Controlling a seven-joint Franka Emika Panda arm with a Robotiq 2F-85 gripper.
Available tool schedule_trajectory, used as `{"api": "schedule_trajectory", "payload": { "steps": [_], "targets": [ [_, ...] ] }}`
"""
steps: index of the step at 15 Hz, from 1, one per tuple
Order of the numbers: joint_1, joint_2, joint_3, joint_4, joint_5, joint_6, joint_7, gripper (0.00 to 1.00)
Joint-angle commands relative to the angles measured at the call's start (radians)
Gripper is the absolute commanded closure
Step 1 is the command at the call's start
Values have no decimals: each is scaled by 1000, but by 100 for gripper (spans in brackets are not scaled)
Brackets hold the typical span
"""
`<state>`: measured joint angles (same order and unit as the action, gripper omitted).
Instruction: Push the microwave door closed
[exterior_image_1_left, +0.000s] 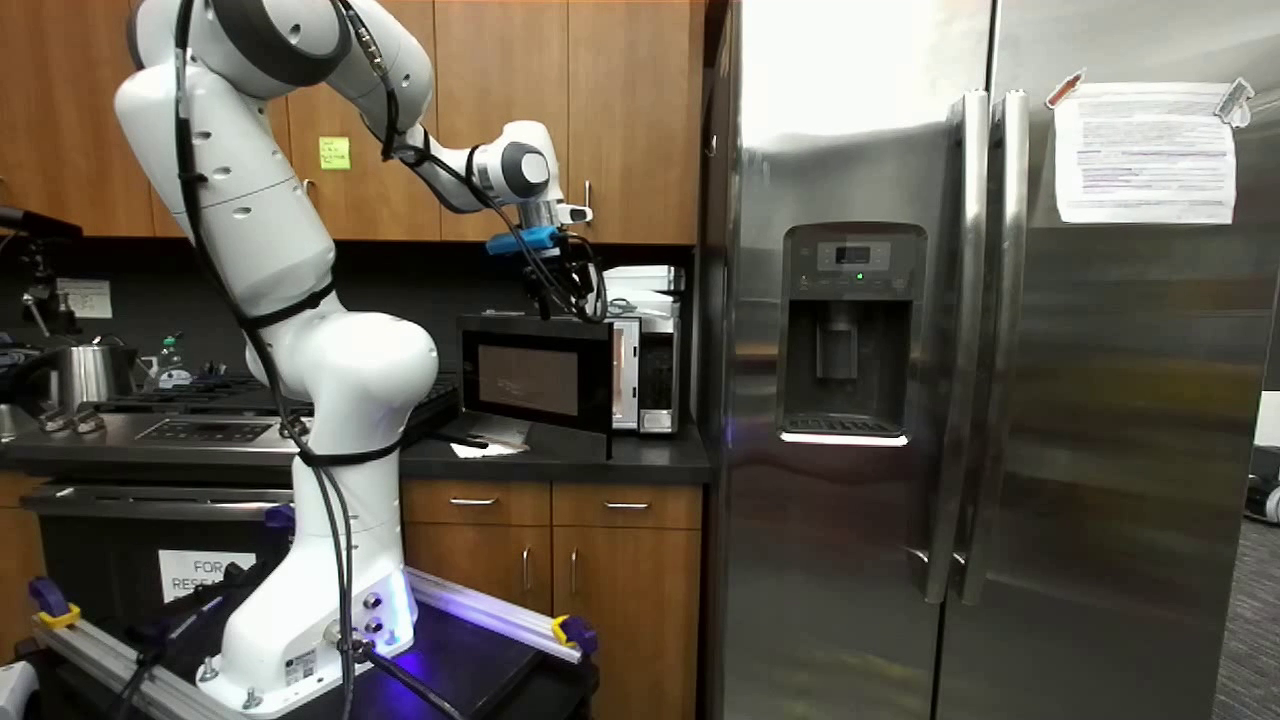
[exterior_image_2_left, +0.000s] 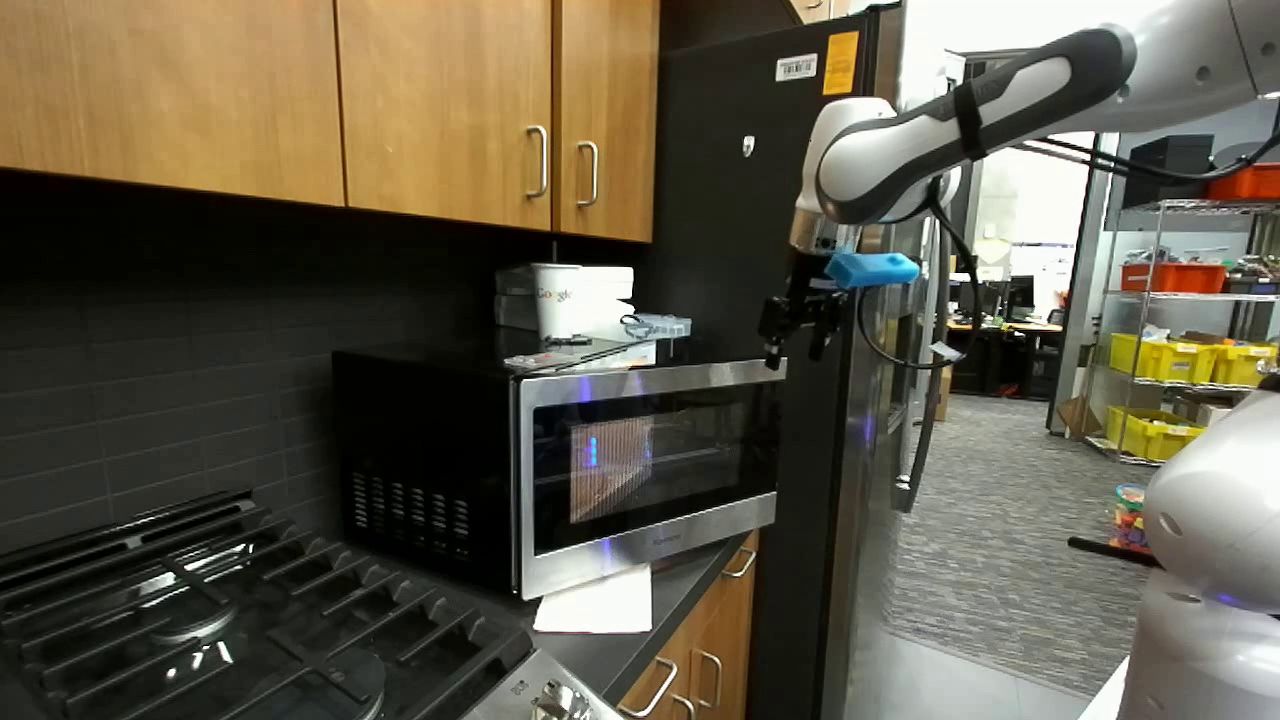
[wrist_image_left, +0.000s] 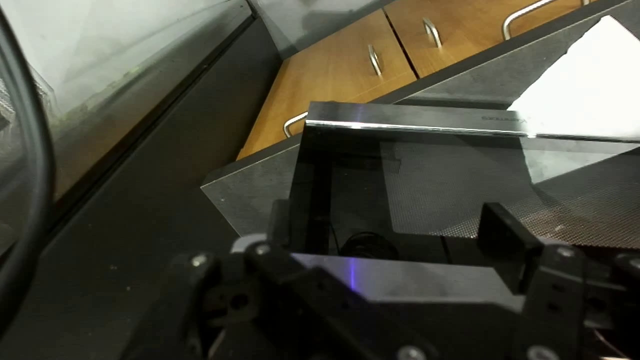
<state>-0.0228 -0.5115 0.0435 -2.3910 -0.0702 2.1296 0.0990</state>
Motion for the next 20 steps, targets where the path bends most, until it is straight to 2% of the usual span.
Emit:
{"api": "schedule_trajectory", "payload": {
  "steps": [1, 9, 14, 17, 18, 20],
  "targets": [
    [15, 0, -19, 16, 22, -25, -39, 37],
    [23, -1, -27, 13, 59, -13, -33, 99],
    [31, 1, -31, 24, 170, -48, 2, 100],
    [17, 2, -20, 34, 170, -87, 21, 100],
    [20, -36, -11, -169, 169, 63, 14, 100],
    [20, -25, -14, -235, 172, 102, 13, 100]
  ]
}}
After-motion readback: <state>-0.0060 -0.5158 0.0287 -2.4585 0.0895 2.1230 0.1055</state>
